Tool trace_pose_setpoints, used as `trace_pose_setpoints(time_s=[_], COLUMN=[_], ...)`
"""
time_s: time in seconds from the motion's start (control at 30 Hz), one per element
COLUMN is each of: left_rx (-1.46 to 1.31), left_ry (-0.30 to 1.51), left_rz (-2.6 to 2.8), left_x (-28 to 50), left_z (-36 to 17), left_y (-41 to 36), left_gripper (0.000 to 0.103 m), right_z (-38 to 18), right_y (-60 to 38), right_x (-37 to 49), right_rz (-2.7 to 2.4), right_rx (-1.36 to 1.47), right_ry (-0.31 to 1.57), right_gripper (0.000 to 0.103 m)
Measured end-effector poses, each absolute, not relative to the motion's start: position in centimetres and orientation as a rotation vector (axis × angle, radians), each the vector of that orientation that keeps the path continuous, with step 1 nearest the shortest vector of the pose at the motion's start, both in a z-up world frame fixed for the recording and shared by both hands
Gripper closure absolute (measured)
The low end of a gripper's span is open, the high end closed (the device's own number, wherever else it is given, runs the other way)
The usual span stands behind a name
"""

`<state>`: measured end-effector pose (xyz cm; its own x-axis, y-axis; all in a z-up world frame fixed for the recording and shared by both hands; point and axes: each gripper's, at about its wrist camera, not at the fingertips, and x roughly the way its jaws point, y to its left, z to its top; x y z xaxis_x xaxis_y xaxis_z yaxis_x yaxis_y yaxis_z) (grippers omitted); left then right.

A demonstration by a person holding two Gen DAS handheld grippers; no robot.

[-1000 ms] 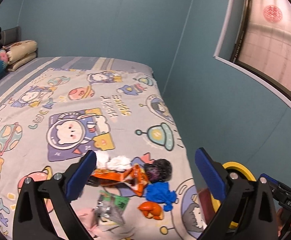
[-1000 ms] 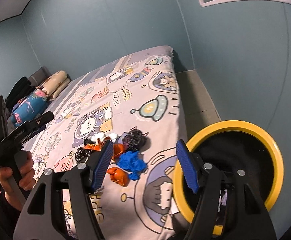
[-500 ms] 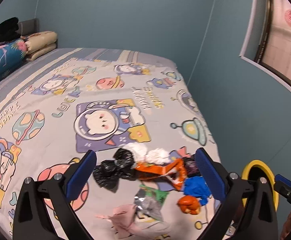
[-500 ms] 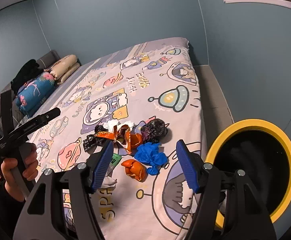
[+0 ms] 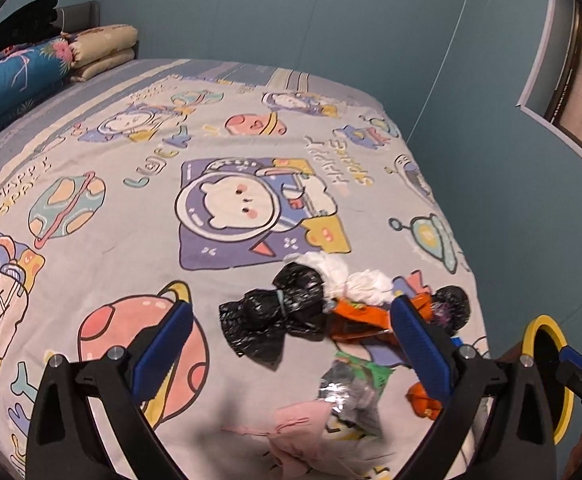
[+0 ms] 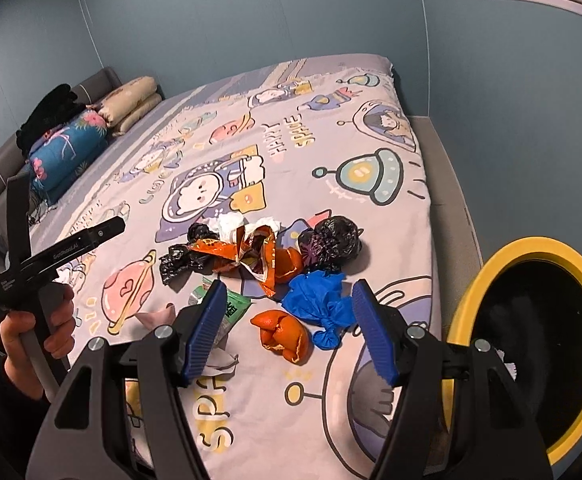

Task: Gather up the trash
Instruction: 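Move both tools back over the trash pile on the bed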

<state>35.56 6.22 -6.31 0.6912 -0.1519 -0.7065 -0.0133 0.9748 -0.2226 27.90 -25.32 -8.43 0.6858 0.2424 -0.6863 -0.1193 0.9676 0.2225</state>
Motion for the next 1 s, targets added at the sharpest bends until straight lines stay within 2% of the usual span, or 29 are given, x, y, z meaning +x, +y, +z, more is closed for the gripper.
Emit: trace_pose_setpoints(time_s=[0.43, 1.0], left_rx=[-0.247, -0.203], left_ry=[0.907, 0.971], left_rz=[-0.063, -0.060], left_x=[37.8, 41.0], left_z=[-11.6, -15.0], left_y=[7.5, 6.1], left_gripper=[0.008, 0.008], right_z=[-12.3, -18.0], right_y=[-23.5, -24.2], right_x=[31.5, 35.4], right_rz=[0.187, 0.110], right_rx=[0.144, 0.127], right_ry=[0.886, 1.009], right_gripper=[0.041, 0.042])
